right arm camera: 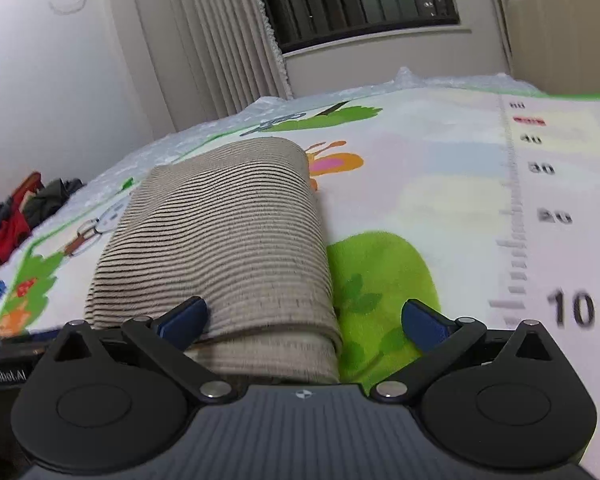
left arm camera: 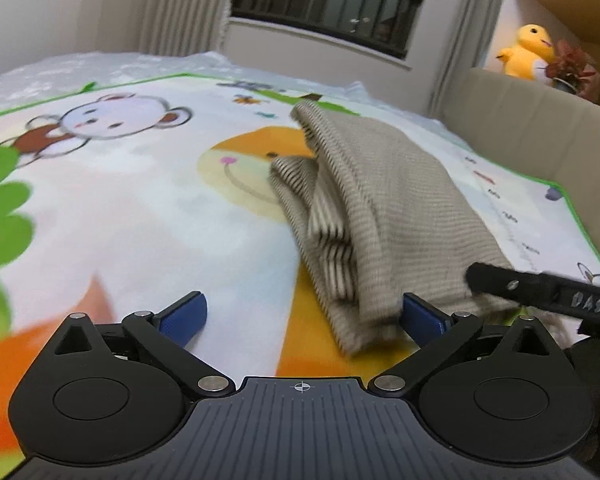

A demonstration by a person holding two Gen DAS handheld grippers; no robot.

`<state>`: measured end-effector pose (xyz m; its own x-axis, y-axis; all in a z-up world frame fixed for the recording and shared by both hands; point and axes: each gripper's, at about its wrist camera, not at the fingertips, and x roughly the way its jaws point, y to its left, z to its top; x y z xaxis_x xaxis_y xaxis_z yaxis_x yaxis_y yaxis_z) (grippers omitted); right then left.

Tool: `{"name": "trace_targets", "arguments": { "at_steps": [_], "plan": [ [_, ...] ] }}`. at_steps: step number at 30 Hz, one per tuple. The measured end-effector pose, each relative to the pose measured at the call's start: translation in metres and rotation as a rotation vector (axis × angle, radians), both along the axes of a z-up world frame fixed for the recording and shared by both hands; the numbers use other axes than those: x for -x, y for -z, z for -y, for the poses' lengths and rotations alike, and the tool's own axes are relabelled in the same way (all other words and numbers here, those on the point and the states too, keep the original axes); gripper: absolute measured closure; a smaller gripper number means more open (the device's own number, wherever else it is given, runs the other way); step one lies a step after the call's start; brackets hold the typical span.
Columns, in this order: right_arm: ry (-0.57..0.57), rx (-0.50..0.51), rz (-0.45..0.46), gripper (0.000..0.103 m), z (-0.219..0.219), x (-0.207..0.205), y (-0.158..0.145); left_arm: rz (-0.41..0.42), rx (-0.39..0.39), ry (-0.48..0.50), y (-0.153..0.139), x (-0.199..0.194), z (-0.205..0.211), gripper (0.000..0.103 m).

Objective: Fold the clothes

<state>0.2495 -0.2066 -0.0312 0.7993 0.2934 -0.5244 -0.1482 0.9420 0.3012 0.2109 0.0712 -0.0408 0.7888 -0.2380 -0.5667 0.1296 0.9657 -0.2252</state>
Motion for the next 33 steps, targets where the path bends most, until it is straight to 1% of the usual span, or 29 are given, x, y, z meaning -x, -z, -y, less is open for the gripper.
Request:
{"name": "trace_targets", "arguments": {
  "at_steps": [2,3,4,6,7,9,11,14,15,19,25,30,33],
  "plan": [
    [-0.008,-0.016,-0.025,0.0,0.008,0.015,0.0,-0.002,-0.023,-0.015,-0.001,0.018,0.001,0.0],
    [-0.019,0.001,-0.028,0.0,0.009,0.025,-0.001,-0.003,-0.036,-0.02,-0.002,0.026,0.002,0.0],
    [-0.031,0.023,-0.023,0.0,0.01,0.036,-0.002,-0.003,-0.048,-0.022,-0.003,0.034,0.005,0.0],
    [-0.05,0.063,0.015,0.0,0.012,0.061,-0.005,0.008,-0.054,-0.024,-0.006,0.052,0.012,0.0],
    [-0.061,0.063,0.041,0.0,0.015,0.072,-0.006,0.021,-0.031,-0.018,-0.006,0.06,0.015,0.0],
    [-0.074,0.031,0.082,0.0,0.022,0.085,-0.006,0.05,0.022,0.004,-0.005,0.074,0.022,0.0],
    [-0.061,-0.005,0.085,0.0,0.029,0.084,-0.006,0.04,-0.023,0.008,-0.003,0.074,0.031,0.0],
    [-0.051,-0.048,0.009,0.0,0.035,0.073,-0.001,0.025,-0.089,0.015,-0.001,0.073,0.043,0.0],
    [-0.046,-0.052,-0.003,0.0,0.035,0.073,0.0,0.014,-0.097,0.015,-0.001,0.071,0.045,0.0],
    [-0.028,-0.02,0.01,0.0,0.031,0.083,-0.001,0.018,-0.089,0.016,0.001,0.071,0.044,0.0],
    [-0.027,-0.034,-0.002,0.0,0.034,0.092,0.0,0.018,-0.077,0.016,0.002,0.069,0.041,0.0],
    [-0.023,0.043,0.008,0.0,0.024,0.097,-0.001,0.018,-0.073,0.015,0.002,0.069,0.041,0.0],
    [0.021,0.103,0.034,0.0,0.021,0.098,-0.005,0.02,-0.069,0.016,0.002,0.069,0.04,0.0]
  ]
}}
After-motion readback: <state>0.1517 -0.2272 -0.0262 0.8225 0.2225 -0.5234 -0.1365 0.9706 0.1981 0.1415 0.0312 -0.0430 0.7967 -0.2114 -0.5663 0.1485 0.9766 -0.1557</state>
